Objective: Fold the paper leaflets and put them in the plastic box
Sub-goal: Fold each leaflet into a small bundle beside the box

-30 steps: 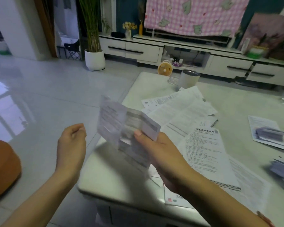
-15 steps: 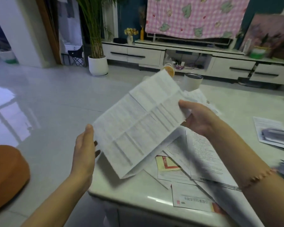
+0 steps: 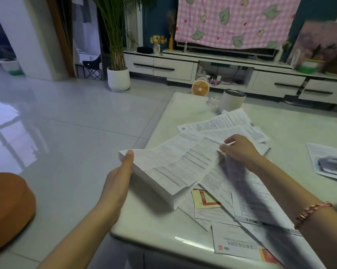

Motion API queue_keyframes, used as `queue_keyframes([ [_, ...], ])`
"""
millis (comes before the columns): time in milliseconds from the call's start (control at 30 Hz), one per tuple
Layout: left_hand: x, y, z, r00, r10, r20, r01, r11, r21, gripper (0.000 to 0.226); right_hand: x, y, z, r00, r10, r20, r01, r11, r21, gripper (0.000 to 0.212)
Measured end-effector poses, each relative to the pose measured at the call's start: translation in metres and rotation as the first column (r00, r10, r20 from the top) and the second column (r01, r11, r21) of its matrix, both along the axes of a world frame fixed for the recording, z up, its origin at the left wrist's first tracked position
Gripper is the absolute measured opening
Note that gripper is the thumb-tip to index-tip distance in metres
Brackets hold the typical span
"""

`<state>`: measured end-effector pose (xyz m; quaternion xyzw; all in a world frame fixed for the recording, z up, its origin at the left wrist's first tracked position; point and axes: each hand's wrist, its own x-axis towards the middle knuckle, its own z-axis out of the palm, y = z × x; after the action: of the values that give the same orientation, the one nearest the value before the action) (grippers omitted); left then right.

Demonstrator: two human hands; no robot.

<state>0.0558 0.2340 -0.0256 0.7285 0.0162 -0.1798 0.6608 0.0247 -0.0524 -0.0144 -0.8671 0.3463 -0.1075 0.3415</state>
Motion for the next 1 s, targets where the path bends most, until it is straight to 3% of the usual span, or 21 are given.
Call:
queue_keyframes([
  [100,0.000,0.001,-0.001,0.999,-0.039,0.009,0.039,0.999,-0.019,0.037,-0.001,0.009,0.002,0.995,0.056,-0.084,-0.069,0.984,-0.165,0.034],
  [200,0.000,0.003,-0.003,0.997,-0.083,0.002,0.083,0.996,-0.012,0.019,-0.004,0.021,0.005,0.985,0.110,-0.133,-0.157,0.891,-0.426,0.034],
  [267,0.000,0.005,-0.003,0.996,-0.087,-0.004,0.087,0.996,0.022,0.014,-0.007,0.034,0.011,0.970,0.224,-0.095,-0.244,0.880,-0.408,0.036],
  [333,-0.001,0.007,-0.003,0.997,-0.073,0.019,0.072,0.996,0.051,0.014,-0.014,0.052,0.020,0.912,0.400,-0.094,-0.411,0.878,-0.245,0.043],
  [400,-0.003,0.008,0.000,0.995,-0.054,0.085,0.046,0.995,0.089,0.024,-0.029,0.075,0.027,0.808,0.580,-0.102,-0.587,0.807,-0.063,0.054],
  [433,-0.003,0.009,0.003,0.990,-0.043,0.133,0.029,0.994,0.108,0.027,-0.036,0.088,0.029,0.751,0.648,-0.126,-0.657,0.752,-0.047,0.063],
  [533,-0.003,0.014,0.012,0.974,-0.006,0.227,-0.010,0.997,0.072,0.029,-0.055,0.119,0.020,0.575,0.797,-0.186,-0.817,0.546,-0.187,0.093],
  [633,-0.003,0.016,0.021,0.996,0.032,0.078,-0.022,0.991,-0.132,0.027,-0.063,0.139,0.001,0.492,0.853,-0.173,-0.850,0.428,-0.308,0.102],
  [733,-0.001,0.016,0.023,0.996,0.030,-0.084,-0.051,0.963,-0.264,0.020,-0.059,0.143,-0.016,0.512,0.856,-0.063,-0.781,0.434,-0.450,0.077],
  [867,0.006,0.022,0.024,0.982,-0.005,-0.191,-0.070,0.920,-0.384,0.020,-0.042,0.132,-0.024,0.535,0.826,0.181,-0.540,0.498,-0.678,0.034],
  [933,0.009,0.024,0.027,0.978,-0.033,-0.205,-0.059,0.901,-0.430,0.025,-0.036,0.121,-0.020,0.590,0.768,0.249,-0.487,0.585,-0.649,0.032],
  [1000,0.011,0.025,0.029,0.978,-0.081,-0.194,-0.017,0.890,-0.456,0.044,-0.033,0.112,-0.012,0.653,0.697,0.295,-0.474,0.681,-0.559,0.033],
])
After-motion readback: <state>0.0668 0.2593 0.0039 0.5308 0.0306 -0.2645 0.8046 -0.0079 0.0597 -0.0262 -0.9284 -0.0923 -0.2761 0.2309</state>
